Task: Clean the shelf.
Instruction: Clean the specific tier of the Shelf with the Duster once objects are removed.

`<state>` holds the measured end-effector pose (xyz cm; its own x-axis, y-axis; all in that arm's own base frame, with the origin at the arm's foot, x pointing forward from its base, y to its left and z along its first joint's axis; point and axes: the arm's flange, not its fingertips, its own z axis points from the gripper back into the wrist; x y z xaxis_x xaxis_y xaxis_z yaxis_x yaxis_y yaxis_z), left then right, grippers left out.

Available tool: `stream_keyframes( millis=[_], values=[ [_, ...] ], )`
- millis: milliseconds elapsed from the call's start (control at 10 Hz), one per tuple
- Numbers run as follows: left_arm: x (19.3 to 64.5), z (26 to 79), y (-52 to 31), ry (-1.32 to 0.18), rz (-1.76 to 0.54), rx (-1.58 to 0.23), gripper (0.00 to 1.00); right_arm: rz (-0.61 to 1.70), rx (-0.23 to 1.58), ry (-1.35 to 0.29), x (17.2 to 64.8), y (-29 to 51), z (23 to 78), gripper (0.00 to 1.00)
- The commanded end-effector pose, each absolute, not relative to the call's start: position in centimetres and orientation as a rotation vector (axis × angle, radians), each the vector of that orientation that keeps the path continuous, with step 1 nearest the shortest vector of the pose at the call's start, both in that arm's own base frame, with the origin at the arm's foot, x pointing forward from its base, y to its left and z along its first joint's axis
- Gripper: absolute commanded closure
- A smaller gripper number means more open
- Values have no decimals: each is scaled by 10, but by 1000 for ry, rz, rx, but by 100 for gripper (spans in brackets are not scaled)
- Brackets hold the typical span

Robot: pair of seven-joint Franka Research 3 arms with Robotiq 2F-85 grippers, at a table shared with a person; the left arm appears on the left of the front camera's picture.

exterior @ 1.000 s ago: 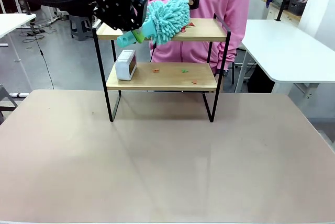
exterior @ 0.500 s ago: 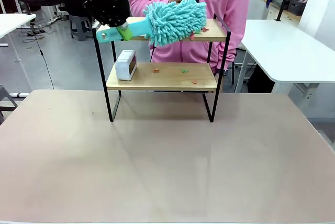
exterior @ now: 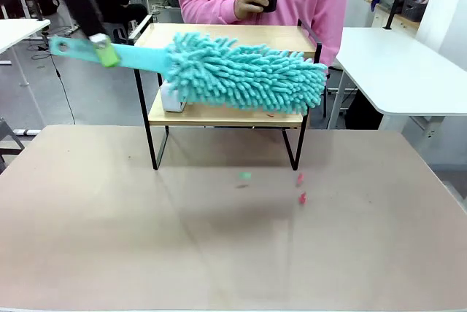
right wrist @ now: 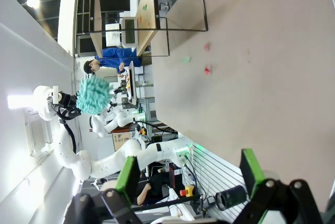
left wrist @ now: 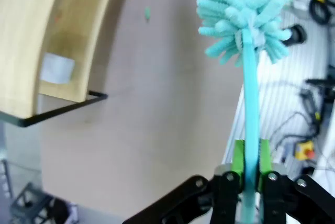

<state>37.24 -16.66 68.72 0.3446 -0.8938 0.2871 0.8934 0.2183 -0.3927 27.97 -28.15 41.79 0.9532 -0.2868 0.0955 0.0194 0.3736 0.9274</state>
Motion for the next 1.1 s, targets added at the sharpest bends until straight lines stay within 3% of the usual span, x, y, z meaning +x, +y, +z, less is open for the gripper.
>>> stream_keyframes(
  millis=[0, 300, 500, 800, 1000],
  values=[
    [380, 705, -150, -17, -1257, -599, 100, -168, 1173, -269, 279, -283, 419, 0],
    [382, 701, -137, -31, -1184, -627, 100, -168, 1173, -269, 279, -283, 419, 0],
    [385, 708, -97, -67, -1014, -714, 100, -168, 1173, -269, 279, -283, 419, 0],
    [358, 725, 38, -350, -557, -769, 100, -168, 1173, -269, 279, -283, 419, 0],
    [340, 695, 105, -463, -185, -781, 100, -168, 1173, -269, 279, -283, 419, 0]
  ],
)
